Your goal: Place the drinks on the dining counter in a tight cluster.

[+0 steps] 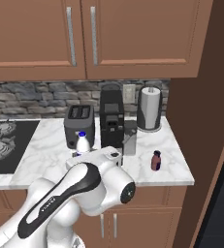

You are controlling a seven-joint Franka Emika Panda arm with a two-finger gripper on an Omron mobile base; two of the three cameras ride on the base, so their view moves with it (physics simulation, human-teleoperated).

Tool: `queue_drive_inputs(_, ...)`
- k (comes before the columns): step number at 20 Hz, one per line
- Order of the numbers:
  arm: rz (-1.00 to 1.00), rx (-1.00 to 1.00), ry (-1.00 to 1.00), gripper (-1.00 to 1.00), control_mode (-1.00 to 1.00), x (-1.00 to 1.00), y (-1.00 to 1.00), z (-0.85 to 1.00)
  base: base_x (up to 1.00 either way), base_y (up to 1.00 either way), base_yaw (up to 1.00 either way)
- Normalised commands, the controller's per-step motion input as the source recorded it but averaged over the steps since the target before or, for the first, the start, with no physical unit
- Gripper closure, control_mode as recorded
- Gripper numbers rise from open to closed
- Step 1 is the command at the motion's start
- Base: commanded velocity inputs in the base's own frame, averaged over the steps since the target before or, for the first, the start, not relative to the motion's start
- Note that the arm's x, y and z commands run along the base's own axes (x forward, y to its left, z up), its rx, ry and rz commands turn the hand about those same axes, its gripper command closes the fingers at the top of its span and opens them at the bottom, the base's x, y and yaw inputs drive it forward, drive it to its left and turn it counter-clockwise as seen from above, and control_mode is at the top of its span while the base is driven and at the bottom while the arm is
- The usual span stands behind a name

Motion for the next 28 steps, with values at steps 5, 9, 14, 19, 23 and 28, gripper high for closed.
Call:
queue_drive_inputs(5,0.0,0.0,0.0,1.0,1.0,0.0,0.0,0.0,-0.56,0.04,0.06)
queue_drive_inputs(9,0.0,0.0,0.0,1.0,1.0,0.0,0.0,0.0,-0.54,0.08,0.39)
queue_drive_inputs(14,0.0,0.0,0.0,1.0,1.0,0.0,0.0,0.0,-0.43,0.13,0.72)
queue_drive_inputs(19,0.0,0.0,0.0,1.0,1.0,0.0,0.0,0.0,-0.22,0.22,0.88)
queue_drive_inputs(23,0.0,0.0,0.0,1.0,1.0,0.0,0.0,0.0,-0.12,0.19,0.96)
queue_drive_inputs(28,0.0,0.0,0.0,1.0,1.0,0.0,0.0,0.0,-0.08,0.12,0.98)
